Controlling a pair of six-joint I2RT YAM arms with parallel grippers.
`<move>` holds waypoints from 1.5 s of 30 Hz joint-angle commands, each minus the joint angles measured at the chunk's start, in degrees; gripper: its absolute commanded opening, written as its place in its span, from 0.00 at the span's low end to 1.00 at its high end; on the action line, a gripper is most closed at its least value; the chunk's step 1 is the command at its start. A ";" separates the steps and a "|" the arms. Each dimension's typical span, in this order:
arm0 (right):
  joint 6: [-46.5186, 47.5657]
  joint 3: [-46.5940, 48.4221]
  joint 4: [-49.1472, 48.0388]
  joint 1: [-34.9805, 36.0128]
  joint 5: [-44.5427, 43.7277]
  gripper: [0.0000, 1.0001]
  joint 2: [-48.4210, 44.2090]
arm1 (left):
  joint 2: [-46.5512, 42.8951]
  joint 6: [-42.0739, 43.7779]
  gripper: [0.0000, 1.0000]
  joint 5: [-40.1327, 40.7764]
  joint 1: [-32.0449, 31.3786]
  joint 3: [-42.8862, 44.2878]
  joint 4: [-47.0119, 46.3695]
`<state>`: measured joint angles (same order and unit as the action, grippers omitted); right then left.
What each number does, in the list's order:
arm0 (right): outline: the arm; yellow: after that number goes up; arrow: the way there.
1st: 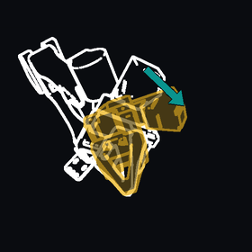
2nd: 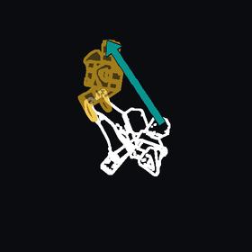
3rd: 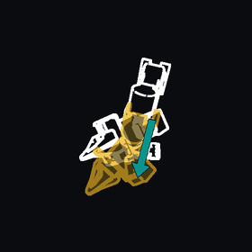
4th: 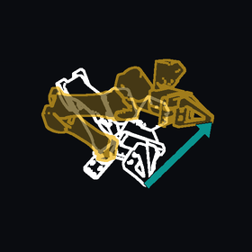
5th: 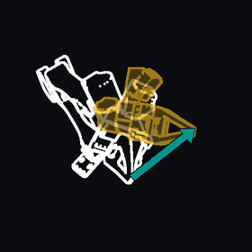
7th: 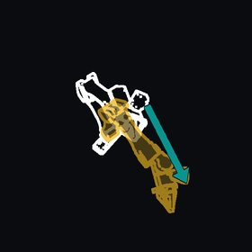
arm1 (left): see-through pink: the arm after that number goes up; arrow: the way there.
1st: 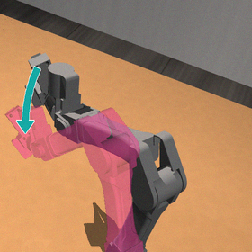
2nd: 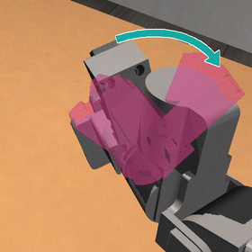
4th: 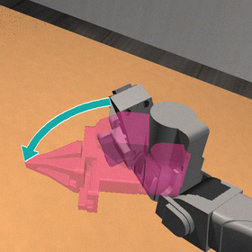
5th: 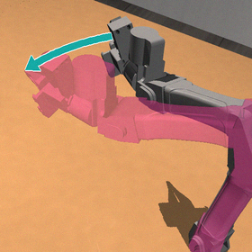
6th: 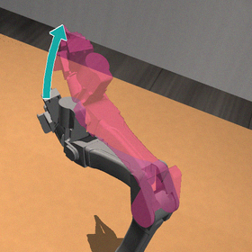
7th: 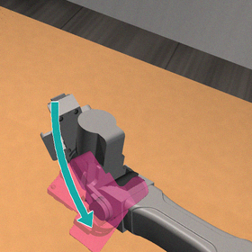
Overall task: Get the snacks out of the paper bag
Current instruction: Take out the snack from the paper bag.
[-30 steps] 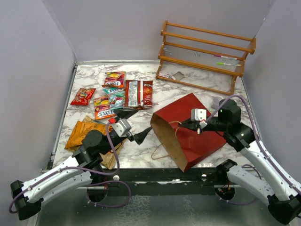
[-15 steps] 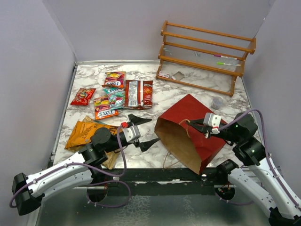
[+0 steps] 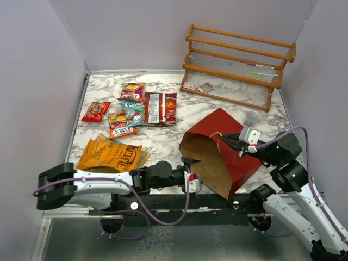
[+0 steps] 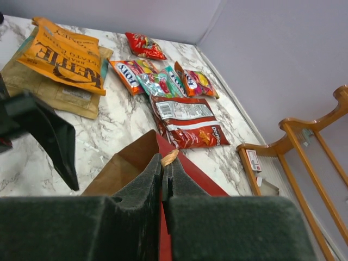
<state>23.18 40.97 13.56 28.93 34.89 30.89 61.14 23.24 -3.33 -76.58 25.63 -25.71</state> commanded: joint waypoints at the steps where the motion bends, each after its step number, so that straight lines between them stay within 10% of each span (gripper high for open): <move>1: -1.72 0.71 -3.43 0.16 -0.78 0.02 -1.05 | 11.81 15.72 0.85 8.43 -0.16 2.68 -14.22; 20: -2.90 2.62 -4.47 0.16 1.50 0.02 -1.02 | 50.35 23.75 0.64 -3.02 12.35 23.38 -32.95; 45: -2.45 5.25 -2.14 0.16 2.15 0.02 -0.34 | 58.39 24.46 0.78 -1.14 16.55 33.39 -19.45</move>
<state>21.06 44.95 12.60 28.93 35.64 30.30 122.76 50.63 -6.04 -60.31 59.51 -50.13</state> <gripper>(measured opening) 0.023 0.775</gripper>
